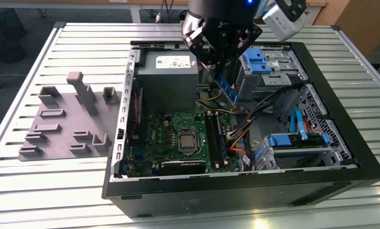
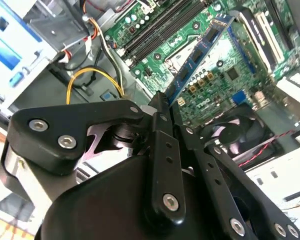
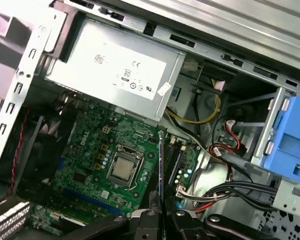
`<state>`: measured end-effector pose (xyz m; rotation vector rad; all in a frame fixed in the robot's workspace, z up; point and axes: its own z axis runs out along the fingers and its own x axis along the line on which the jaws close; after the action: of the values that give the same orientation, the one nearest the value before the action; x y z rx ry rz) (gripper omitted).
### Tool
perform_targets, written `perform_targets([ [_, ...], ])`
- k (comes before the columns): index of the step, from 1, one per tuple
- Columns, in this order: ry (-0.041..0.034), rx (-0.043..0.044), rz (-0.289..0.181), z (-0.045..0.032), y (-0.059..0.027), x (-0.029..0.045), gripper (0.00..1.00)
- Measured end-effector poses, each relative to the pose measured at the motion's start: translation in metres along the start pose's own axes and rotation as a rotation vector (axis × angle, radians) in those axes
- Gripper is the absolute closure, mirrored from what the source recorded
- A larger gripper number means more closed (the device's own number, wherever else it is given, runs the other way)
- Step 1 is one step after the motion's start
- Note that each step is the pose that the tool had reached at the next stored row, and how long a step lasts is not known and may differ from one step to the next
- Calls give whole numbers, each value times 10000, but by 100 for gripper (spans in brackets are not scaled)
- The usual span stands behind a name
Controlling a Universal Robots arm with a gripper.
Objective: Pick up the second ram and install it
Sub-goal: 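Insert the second ram into the second slot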
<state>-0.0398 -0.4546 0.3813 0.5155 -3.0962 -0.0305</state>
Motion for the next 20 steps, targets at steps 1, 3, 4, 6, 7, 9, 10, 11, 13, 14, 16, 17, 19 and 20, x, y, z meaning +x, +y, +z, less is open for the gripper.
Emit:
perform_targets([
  [1, -4, 0, 189, 4, 0, 0, 86],
  [3, -11, 1, 549, 11, 0, 0, 86],
  [4, -14, 1, 729, 14, 0, 0, 86],
  [6, -21, 1, 1088, 21, -1, 0, 86],
  [7, -25, 1, 1269, 25, -1, 0, 86],
  [9, -32, 1, 1645, 33, -1, 0, 86],
  [10, -36, 1, 1824, 37, -1, 0, 86],
  [11, -39, 1, 2003, 41, -1, 0, 86],
  [13, -46, 2, 2362, 48, -1, 0, 86],
  [14, -49, 2, 2544, 52, -1, 0, 86],
  [16, -57, 2, 2919, 60, -1, 0, 86],
  [17, -60, 2, 3100, 64, -2, 0, 86],
  [19, -66, 2, 3378, 71, -2, -1, 86],
  [20, -67, 3, 3455, 75, -2, -3, 86],
])
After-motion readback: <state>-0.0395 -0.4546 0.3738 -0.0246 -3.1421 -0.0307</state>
